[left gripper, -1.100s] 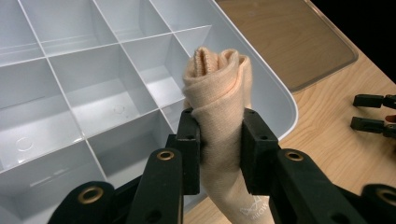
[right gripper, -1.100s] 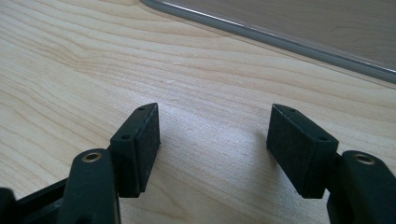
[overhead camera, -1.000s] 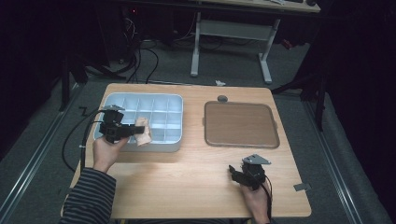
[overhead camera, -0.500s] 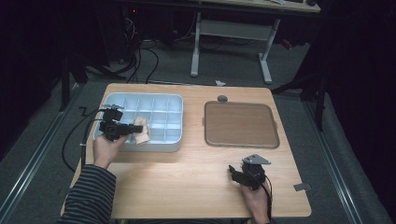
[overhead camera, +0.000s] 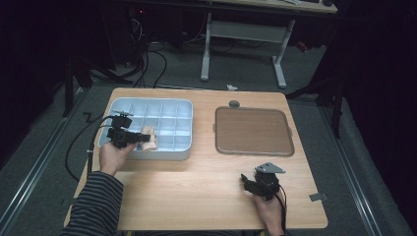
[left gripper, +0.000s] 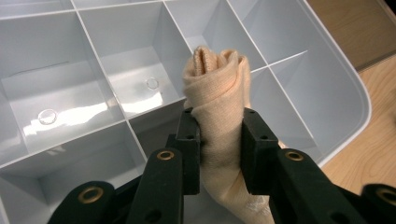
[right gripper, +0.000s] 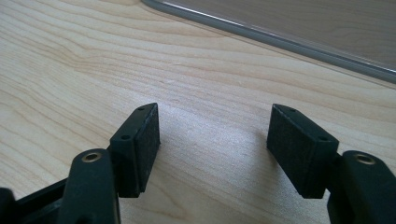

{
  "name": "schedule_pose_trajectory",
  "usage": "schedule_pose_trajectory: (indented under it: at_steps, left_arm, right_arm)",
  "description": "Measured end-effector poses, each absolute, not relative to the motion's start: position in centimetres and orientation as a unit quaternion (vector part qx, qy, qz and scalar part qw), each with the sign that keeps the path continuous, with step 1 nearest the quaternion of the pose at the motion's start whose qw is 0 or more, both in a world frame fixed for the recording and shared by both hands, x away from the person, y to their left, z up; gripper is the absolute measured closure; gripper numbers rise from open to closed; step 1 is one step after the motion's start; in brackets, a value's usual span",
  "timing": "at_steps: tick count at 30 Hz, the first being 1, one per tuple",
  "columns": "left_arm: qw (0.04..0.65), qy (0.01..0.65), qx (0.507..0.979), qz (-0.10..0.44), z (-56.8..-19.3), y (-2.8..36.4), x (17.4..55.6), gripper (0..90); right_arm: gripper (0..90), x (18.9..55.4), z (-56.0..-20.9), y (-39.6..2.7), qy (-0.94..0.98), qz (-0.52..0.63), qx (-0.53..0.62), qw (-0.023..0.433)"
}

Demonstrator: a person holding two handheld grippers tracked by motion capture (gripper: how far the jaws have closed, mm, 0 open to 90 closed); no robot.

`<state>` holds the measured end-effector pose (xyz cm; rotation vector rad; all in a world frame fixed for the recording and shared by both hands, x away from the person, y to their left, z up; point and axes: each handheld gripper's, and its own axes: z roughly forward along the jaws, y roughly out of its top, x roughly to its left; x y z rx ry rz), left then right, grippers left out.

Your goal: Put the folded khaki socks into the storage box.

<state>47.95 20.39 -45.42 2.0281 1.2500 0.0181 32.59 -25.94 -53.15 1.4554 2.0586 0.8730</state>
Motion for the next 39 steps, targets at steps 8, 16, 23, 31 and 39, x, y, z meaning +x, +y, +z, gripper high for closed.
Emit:
schedule_pose_trajectory:
  at_steps: [8, 16, 23, 31, 39]
  left_arm:
    - [0.36, 0.487, 0.796, 0.005, -45.9, 20.2, 48.3, 72.3]
    - [0.345, 0.489, 0.801, 0.008, -46.3, 20.0, 48.5, 72.3]
    - [0.334, 0.485, 0.808, 0.015, -46.6, 19.9, 48.5, 72.3]
    - [0.317, 0.48, 0.818, 0.023, -47.0, 19.5, 48.6, 72.2]
    - [0.303, 0.481, 0.823, 0.021, -47.5, 19.1, 48.7, 71.9]
  right_arm:
    - [34.6, 32.6, -53.2, -25.9, 0.75, 0.318, 0.53, 0.235]
    - [34.6, 32.6, -53.2, -25.9, 0.75, 0.318, 0.53, 0.234]
    - [34.6, 32.6, -53.2, -25.9, 0.75, 0.318, 0.53, 0.234]
    - [34.6, 32.6, -53.2, -25.9, 0.75, 0.318, 0.53, 0.235]
    - [34.6, 32.6, -53.2, -25.9, 0.75, 0.318, 0.53, 0.235]
